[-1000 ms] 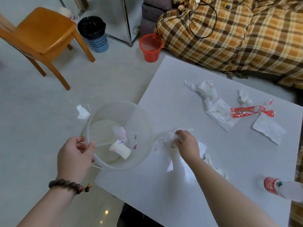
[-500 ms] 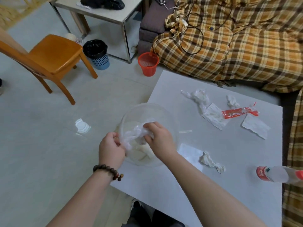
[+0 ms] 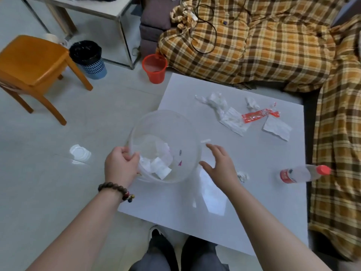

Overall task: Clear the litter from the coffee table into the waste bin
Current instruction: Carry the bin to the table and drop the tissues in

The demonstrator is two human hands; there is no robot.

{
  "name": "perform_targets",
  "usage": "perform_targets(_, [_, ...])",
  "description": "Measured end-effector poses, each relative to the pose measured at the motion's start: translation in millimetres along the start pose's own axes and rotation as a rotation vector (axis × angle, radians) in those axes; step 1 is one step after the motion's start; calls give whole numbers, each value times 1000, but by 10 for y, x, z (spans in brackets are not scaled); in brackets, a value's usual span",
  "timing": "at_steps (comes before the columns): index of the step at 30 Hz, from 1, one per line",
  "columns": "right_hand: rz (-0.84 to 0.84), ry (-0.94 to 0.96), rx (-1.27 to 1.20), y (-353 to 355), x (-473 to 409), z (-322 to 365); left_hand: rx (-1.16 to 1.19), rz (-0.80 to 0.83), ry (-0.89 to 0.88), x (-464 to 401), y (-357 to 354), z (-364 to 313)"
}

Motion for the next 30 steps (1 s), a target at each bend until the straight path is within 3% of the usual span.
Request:
perform_targets(5, [84,-284,122,121,143,-1464,-12,-40,10,115,-249,3])
perform_targets(12, [344,-257,252,-306,-178,-2380,7,-188,18,339,-551,133])
perform_targets(17, [391,-101,406,-606,-478,-2556,101,-262,66,508,-655,368])
perform_targets(23, [354,-112,409,-698,-642,-2665,111,-282,83,628,-778,458])
perform_targets(27, [183,-161,134,-343,-665,-2321,70,-295,76,707,-811,374])
perform_targets(30, [-18,-68,-120,142,-636,-1640,30,-296,78,736,-835,299])
Point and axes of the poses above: each hand's wrist, its own x-axis away from the middle knuckle, its own y-axis out of the back of the hand, z = x × y, the point moved 10 cm from there along -x, towards the middle knuckle, and after that the axes turned 2 degrees about z, right-handed, at the moved point
